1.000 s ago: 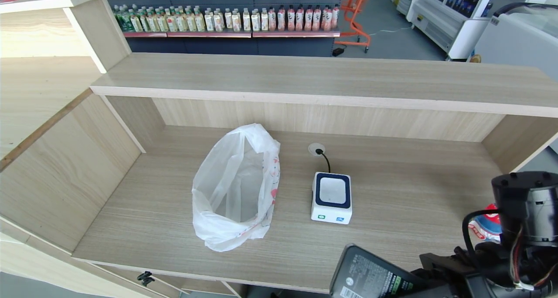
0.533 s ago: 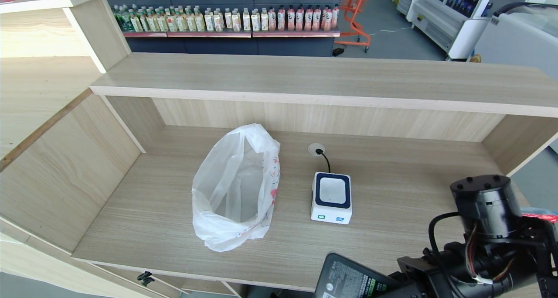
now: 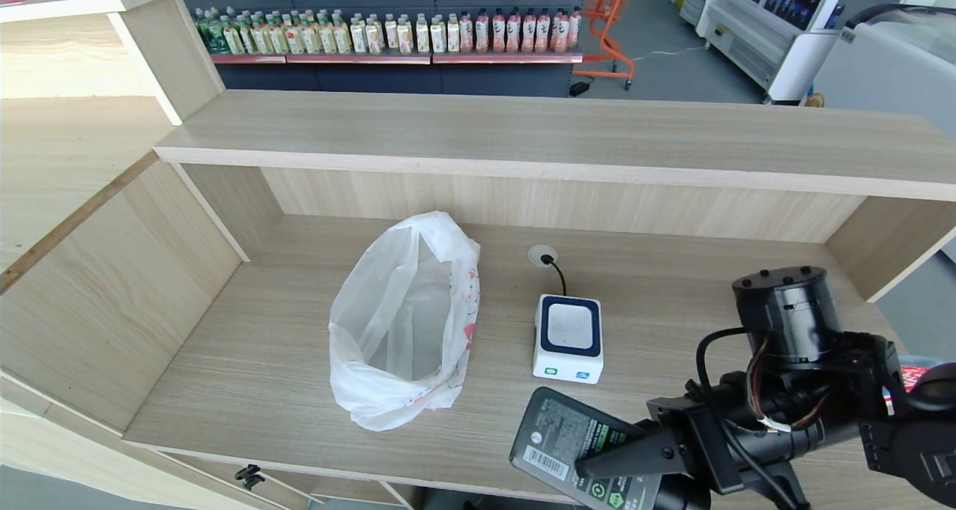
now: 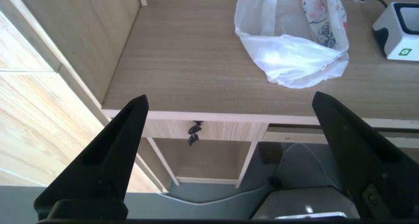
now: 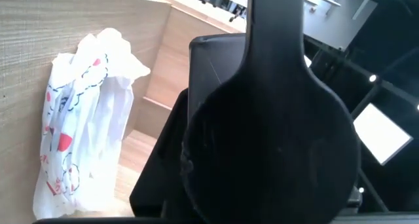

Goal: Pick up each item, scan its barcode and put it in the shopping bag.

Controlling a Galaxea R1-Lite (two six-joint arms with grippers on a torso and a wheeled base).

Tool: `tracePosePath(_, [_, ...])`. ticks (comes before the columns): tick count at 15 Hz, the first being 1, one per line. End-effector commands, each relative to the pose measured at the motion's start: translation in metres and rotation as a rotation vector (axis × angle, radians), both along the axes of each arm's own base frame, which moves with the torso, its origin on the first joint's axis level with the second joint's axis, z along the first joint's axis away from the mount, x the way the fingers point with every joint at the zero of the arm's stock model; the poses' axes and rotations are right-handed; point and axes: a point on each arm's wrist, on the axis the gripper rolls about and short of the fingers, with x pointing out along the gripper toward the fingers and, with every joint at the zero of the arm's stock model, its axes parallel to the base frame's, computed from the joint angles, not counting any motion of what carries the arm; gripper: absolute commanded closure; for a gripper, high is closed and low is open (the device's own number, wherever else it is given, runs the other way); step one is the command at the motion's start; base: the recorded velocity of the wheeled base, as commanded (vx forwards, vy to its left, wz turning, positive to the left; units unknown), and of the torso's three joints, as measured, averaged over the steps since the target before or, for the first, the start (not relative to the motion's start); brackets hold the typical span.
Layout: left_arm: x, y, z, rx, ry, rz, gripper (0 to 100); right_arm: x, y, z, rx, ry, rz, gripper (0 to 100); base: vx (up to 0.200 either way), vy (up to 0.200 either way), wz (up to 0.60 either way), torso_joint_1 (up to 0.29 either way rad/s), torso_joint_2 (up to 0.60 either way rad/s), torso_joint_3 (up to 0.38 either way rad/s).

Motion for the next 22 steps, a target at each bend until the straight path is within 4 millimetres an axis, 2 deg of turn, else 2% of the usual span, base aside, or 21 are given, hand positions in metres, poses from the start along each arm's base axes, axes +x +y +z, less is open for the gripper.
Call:
tracePosePath(1, [0.0,0.0,0.0,0.0,0.001,0.0,0,0.005,0.003,-0.001,0.003,-0.016,0.004,100,0.0,0.0,0.0,0.0,0.0,0.0])
tracePosePath(5, [0.0,0.0,0.0,0.0,0.001,0.0,0,0.011,0.005,0.009,0.055,-0.098,-0.002,100,0.0,0.0,0.0,0.0,0.0,0.0])
tracePosePath(11, [0.0,0.0,0.0,0.0,0.001,0.0,0,0.009,0.0,0.009,0.056,-0.089,-0.021,100,0.0,0.0,0.0,0.0,0.0,0.0])
tracePosePath(12, [0.0,0.0,0.0,0.0,0.0,0.0,0,0.007,-0.002,0.018,0.068,-0.04,-0.043,100,0.0,0.0,0.0,0.0,0.0,0.0])
tracePosePath(14, [0.0,0.0,0.0,0.0,0.0,0.0,0,0.002,-0.016,0.059,0.149,0.08,-0.134,100,0.0,0.0,0.0,0.0,0.0,0.0])
tracePosePath(15, [0.0,0.0,0.0,0.0,0.001,0.0,0,-0.016,-0.04,0.092,0.228,0.182,-0.284,100,0.0,0.0,0.0,0.0,0.0,0.0])
tracePosePath(16, [0.0,0.0,0.0,0.0,0.0,0.0,0,-0.02,-0.048,0.099,0.251,0.209,-0.358,100,0.0,0.0,0.0,0.0,0.0,0.0])
tracePosePath(17, [0.0,0.0,0.0,0.0,0.001,0.0,0,-0.041,-0.077,0.1,0.349,0.404,-0.636,100,0.0,0.0,0.0,0.0,0.0,0.0])
tracePosePath(18, [0.0,0.0,0.0,0.0,0.001,0.0,0,-0.048,-0.081,0.103,0.407,0.471,-0.674,100,0.0,0.0,0.0,0.0,0.0,0.0])
tracePosePath(19, [0.0,0.0,0.0,0.0,0.0,0.0,0,-0.055,-0.086,0.115,0.484,0.452,-0.685,100,0.0,0.0,0.0,0.0,0.0,0.0])
tracePosePath(21, [0.0,0.0,0.0,0.0,0.0,0.0,0,-0.067,-0.103,0.096,0.528,0.665,-0.777,100,0.0,0.0,0.0,0.0,0.0,0.0])
tracePosePath(22, [0.0,0.0,0.0,0.0,0.0,0.0,0,-0.065,-0.106,0.094,0.544,0.818,-0.778,100,0.0,0.0,0.0,0.0,0.0,0.0])
